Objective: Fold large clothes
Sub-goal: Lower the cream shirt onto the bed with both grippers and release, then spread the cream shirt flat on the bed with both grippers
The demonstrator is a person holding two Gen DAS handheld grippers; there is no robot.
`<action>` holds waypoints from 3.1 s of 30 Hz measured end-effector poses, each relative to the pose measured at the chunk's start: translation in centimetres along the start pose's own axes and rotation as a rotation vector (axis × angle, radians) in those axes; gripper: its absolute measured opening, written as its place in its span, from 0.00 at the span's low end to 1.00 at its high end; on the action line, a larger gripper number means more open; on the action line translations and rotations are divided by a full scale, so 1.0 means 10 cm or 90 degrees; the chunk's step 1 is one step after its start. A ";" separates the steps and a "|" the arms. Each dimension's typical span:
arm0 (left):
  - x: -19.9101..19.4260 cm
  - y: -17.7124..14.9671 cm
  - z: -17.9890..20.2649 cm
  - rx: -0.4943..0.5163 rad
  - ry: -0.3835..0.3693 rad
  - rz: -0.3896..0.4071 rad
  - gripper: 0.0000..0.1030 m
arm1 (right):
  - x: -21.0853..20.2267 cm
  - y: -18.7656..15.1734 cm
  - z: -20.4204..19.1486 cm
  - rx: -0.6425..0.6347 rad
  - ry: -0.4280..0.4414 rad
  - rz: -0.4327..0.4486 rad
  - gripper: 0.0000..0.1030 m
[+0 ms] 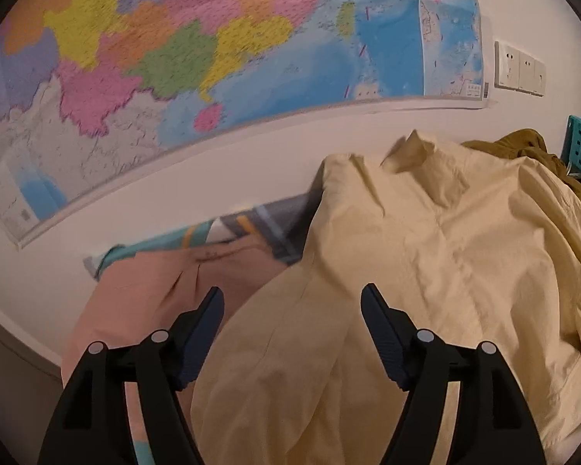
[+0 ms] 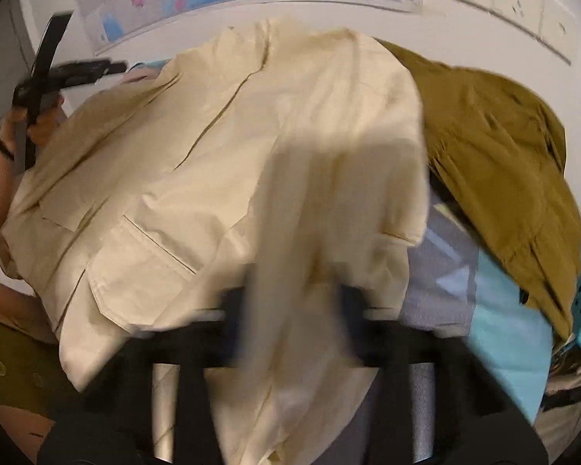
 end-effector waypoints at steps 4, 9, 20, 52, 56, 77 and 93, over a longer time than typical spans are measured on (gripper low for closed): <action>-0.04 -0.08 -0.17 -0.026 0.012 0.000 0.68 | -0.56 0.37 0.27 -0.017 -0.092 0.076 0.01; -0.07 -0.17 -0.36 -0.037 0.037 -0.003 0.69 | -1.04 0.82 0.71 -0.045 -0.220 0.128 0.01; -0.06 -0.53 -0.28 0.027 -0.126 -0.029 0.85 | -0.45 0.44 1.23 0.080 -0.218 0.077 0.34; -0.30 -0.39 -1.10 -0.053 0.073 -0.015 0.67 | -0.61 0.84 0.94 0.094 -0.143 0.232 0.54; -0.80 -0.65 -0.90 -0.017 0.003 0.015 0.72 | -0.74 0.48 0.43 0.021 -0.077 0.222 0.69; -1.44 -1.73 -1.32 -0.041 0.330 -0.061 0.32 | -0.48 -0.45 -0.50 -0.021 0.055 0.181 0.69; -1.80 -2.01 0.79 0.183 -0.220 0.131 0.59 | -0.60 -1.60 -0.12 0.050 -0.024 0.119 0.83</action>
Point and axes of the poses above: each gripper's, at about its wrist camera, not at the fingertips, and x roughly the way its jaws point, z to its right, y to its top, the point moved 3 cm from there along x, roughly the way its jaws point, and after that the axes turned 4 degrees about y, right-handed, at the moved point
